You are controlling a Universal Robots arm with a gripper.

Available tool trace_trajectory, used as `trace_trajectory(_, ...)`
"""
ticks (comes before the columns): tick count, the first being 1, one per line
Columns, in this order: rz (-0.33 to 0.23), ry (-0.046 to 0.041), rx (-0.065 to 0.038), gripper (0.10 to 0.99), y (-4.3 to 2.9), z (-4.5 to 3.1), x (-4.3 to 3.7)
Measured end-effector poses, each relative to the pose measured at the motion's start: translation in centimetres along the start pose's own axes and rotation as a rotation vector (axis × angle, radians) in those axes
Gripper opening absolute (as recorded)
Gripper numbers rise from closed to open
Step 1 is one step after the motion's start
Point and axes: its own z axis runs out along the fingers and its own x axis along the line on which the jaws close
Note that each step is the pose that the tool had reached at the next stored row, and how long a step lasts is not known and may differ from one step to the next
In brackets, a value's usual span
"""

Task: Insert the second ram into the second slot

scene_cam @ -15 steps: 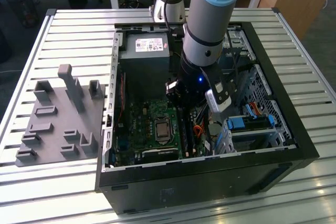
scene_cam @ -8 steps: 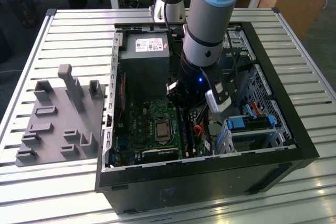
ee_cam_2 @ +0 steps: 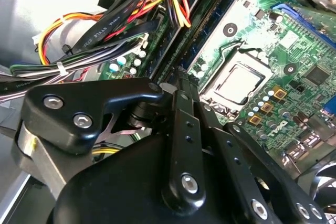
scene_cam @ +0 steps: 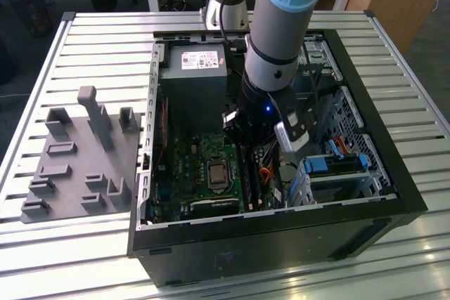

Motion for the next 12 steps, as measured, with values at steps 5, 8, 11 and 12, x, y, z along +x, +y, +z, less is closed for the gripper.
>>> trace_trajectory(5, 0.0, 0.0, 0.0, 0.106, 0.0, 0.21, -0.01)
trace_trajectory(8, 0.0, 0.0, 0.0, 0.106, 0.01, 0.3, -0.01)
trace_trajectory(11, 0.0, 0.0, 0.0, 0.106, 0.02, 0.43, -0.02)
trace_trajectory(12, 0.0, 0.0001, 0.001, 0.106, 0.02, 0.47, -0.02)
